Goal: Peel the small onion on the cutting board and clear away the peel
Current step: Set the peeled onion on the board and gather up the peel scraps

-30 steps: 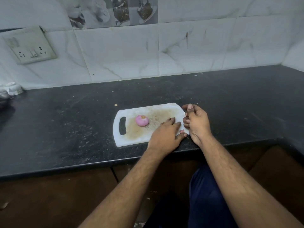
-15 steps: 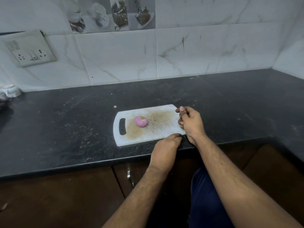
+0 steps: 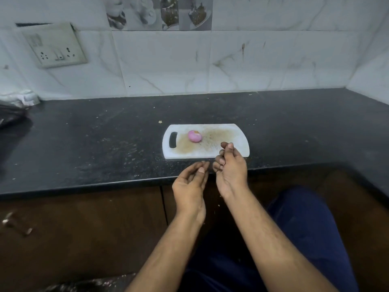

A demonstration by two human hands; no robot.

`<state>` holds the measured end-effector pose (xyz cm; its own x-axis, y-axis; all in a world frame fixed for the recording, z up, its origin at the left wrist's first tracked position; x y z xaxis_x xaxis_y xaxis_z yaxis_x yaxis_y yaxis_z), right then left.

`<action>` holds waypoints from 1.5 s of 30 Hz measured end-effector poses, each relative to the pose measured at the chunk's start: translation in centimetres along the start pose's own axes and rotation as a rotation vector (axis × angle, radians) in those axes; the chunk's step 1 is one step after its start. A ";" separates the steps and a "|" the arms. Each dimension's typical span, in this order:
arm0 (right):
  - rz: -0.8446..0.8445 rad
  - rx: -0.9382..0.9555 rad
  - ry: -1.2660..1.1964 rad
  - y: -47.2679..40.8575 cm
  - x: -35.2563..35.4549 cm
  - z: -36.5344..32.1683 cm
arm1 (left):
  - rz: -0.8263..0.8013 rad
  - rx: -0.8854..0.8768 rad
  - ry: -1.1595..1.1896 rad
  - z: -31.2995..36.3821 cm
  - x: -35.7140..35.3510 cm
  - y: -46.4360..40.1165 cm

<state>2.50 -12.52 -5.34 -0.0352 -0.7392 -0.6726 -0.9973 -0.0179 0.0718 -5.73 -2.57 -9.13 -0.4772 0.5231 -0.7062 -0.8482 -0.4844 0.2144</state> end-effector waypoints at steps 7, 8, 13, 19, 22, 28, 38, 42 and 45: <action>0.127 -0.332 -0.223 8.2 -2.3 6.1 | 0.153 0.163 0.485 2.1 2.8 4.6; 0.117 -0.367 -0.218 9.2 -2.8 6.6 | 0.164 0.139 0.491 2.4 3.4 5.0; -0.080 -0.407 -0.091 13.0 -5.2 9.1 | 0.191 0.059 0.553 4.2 6.9 5.8; -0.191 -0.418 0.117 15.7 -4.9 11.8 | 0.275 -0.038 0.577 4.9 11.6 6.4; -0.217 -0.442 0.188 16.6 -4.5 12.9 | 0.316 -0.063 0.572 5.6 12.6 6.5; -0.223 -0.677 0.223 18.1 -4.6 19.3 | 0.504 -0.175 0.569 7.0 17.7 7.4; -0.261 -1.123 0.336 26.8 -8.9 35.9 | 0.900 -0.405 0.803 11.0 36.1 9.1; -0.280 -1.253 0.422 30.4 -10.8 41.1 | 0.998 -0.482 0.914 12.6 42.6 9.7; -0.281 -1.326 0.457 32.5 -12.7 44.5 | 1.048 -0.555 0.980 14.2 47.0 10.2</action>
<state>-32.38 26.23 -27.24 0.4279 -0.7492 -0.5055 -0.1618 -0.6138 0.7727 -40.08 27.08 -30.57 -0.2634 -0.7527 -0.6034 0.0569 -0.6365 0.7692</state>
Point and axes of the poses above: each hand's wrist, its own y-axis away from the middle knuckle, its own x-axis out of the back of the hand, z = x × y, the point moved 8 cm from there along -y, towards the middle knuckle, and after that the axes turned 4 degrees about x, right-handed, at the moved point
